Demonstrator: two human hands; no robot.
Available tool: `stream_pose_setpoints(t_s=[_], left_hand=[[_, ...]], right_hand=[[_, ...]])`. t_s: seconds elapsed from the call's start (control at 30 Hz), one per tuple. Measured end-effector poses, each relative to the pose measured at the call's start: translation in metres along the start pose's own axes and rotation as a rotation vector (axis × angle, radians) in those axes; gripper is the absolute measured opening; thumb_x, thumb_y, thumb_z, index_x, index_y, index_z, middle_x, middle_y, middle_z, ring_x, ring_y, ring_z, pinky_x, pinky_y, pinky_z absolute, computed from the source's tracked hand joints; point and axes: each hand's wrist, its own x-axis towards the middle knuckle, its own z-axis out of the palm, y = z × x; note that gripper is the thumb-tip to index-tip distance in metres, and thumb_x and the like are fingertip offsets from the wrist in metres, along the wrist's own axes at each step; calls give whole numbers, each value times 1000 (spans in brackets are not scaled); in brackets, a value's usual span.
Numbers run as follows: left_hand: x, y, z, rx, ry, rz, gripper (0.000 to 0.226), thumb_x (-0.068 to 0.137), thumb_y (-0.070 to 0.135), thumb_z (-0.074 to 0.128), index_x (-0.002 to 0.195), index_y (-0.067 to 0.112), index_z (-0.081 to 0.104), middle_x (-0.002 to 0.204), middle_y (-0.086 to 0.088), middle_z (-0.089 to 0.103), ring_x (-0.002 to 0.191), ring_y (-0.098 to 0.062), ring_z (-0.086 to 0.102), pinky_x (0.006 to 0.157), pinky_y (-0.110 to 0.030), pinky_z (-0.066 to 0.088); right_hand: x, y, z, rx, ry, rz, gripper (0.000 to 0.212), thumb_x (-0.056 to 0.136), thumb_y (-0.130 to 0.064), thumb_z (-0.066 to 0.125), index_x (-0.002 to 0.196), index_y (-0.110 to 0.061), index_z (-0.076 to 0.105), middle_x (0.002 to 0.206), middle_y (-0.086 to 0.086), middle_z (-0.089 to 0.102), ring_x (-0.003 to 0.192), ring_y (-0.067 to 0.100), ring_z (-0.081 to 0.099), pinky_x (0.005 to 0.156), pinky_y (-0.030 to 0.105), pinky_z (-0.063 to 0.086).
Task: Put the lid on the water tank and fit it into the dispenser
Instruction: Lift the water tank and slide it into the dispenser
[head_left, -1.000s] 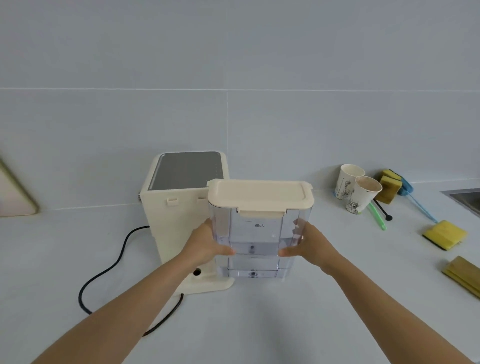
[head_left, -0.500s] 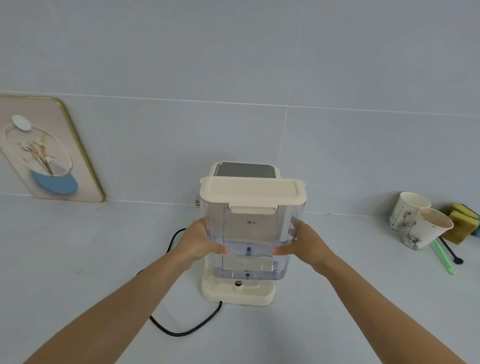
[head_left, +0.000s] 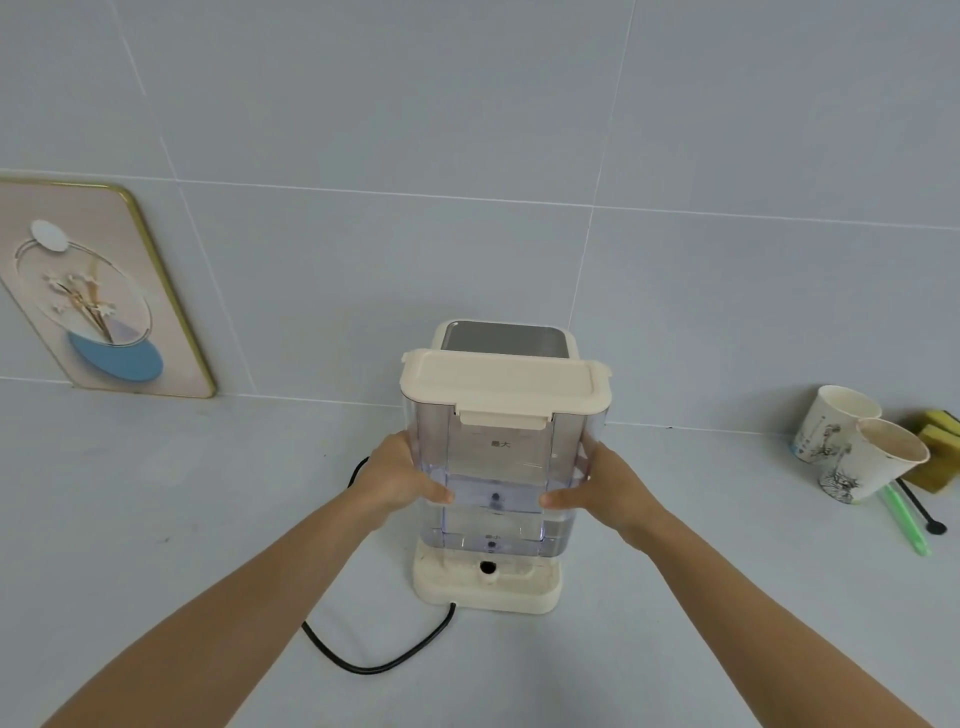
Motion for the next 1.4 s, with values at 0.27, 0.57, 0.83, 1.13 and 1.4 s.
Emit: stream_pose_setpoints(t_s=[0.27,0.57,0.83,1.13,1.4], left_hand=[[0,-17,10,-62,-22,-1,59,53,-11,78,100,15,55,86,11,59,82,-5,54,58,-12,43],[5,-36,16,-27,-6,13,71,51,-10,79,110,16,51,93,12,56,94,-12,50,83,-26,42],[9,-42,16,-21,-36,21,84,51,-7,80,125,12,45,117,-1,57,106,-16,49,91,-30,43],[10,-46,13,56,-48,21,92,53,0,82,132,11,37,127,-9,54,119,-24,47,102,-41,41],[9,-48,15,70,-58,24,92,55,1,81,134,13,34,130,-8,53,121,-22,46,105,-39,39]], right_hand=[[0,18,9,-16,24,25,87,56,-6,79,125,-34,35,127,-5,55,118,19,49,97,34,42],[1,34,18,-39,37,67,90,58,-8,79,132,-27,32,130,-5,50,120,20,44,94,31,39],[1,39,19,-60,42,57,92,59,-9,79,133,-30,30,120,-12,48,110,14,42,88,28,37],[2,41,20,-84,33,84,94,60,-12,80,135,-28,26,119,-9,46,109,16,42,86,29,38],[3,43,20,-105,33,95,92,60,-12,80,135,-26,27,118,-7,47,110,18,43,89,29,38]])
